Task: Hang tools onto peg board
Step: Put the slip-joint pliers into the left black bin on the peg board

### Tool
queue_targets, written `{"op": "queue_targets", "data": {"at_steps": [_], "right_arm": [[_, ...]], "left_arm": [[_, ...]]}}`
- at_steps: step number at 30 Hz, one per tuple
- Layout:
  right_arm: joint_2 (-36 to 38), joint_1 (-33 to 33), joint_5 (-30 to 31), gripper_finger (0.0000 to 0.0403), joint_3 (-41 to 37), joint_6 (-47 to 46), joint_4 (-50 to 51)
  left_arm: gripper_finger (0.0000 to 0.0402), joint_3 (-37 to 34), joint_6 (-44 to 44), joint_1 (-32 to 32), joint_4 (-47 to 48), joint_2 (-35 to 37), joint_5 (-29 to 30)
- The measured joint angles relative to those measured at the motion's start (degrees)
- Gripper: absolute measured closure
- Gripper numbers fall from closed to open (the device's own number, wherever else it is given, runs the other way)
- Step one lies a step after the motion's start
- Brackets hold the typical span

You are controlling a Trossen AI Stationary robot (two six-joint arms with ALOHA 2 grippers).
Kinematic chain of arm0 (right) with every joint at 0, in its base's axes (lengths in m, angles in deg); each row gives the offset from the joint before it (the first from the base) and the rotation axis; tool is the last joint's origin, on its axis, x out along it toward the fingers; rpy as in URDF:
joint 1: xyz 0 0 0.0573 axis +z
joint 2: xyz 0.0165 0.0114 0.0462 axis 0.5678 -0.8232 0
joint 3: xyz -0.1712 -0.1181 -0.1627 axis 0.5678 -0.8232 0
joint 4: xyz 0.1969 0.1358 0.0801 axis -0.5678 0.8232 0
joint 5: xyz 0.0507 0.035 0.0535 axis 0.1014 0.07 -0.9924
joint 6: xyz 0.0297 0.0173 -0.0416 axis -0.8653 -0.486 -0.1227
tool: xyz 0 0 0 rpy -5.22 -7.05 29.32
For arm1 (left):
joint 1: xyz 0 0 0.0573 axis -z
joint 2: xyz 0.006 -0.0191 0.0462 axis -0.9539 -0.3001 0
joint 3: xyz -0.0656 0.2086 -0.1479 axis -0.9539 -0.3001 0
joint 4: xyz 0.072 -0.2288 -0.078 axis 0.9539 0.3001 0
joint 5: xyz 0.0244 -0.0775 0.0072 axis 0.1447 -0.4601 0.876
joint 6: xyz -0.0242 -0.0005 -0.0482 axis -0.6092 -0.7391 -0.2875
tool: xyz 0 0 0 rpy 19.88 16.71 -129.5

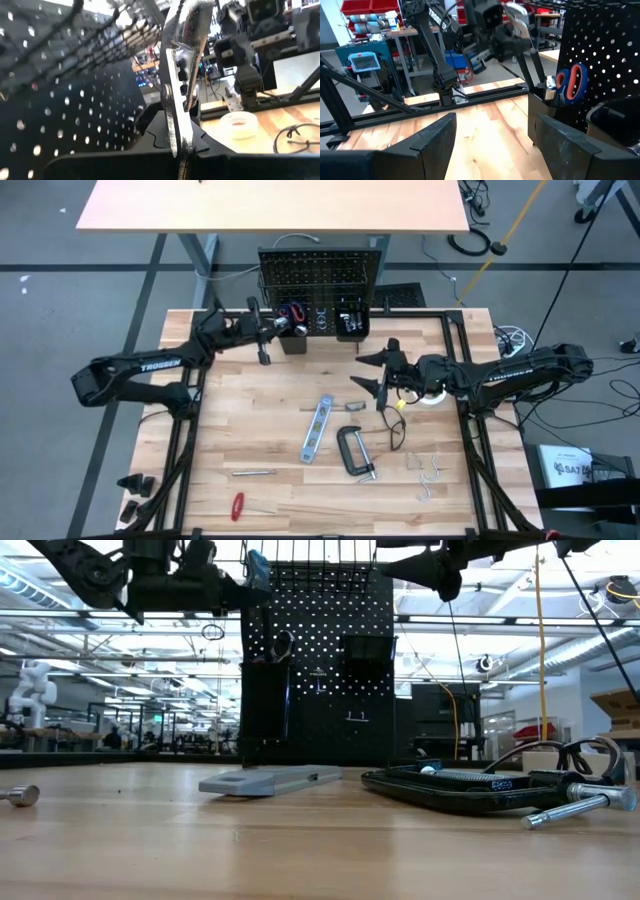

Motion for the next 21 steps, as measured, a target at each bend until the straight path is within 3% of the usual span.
{"op": "queue_targets", "data": {"at_steps": [12,21], "right_arm": [[-0.02,-1.15,0.02,0.0144,0.00,-0.19,-0.80],[-0.02,-1.15,-0.04,0.0144,0.00,-0.07,-1.08]], "left_arm": [[0.0401,0.02,-9.16,-3.40,-1.44,-4.76,-2.12],[0.0364,0.00,-13.54,-3.61,-0.61,-5.23,3.08]]}}
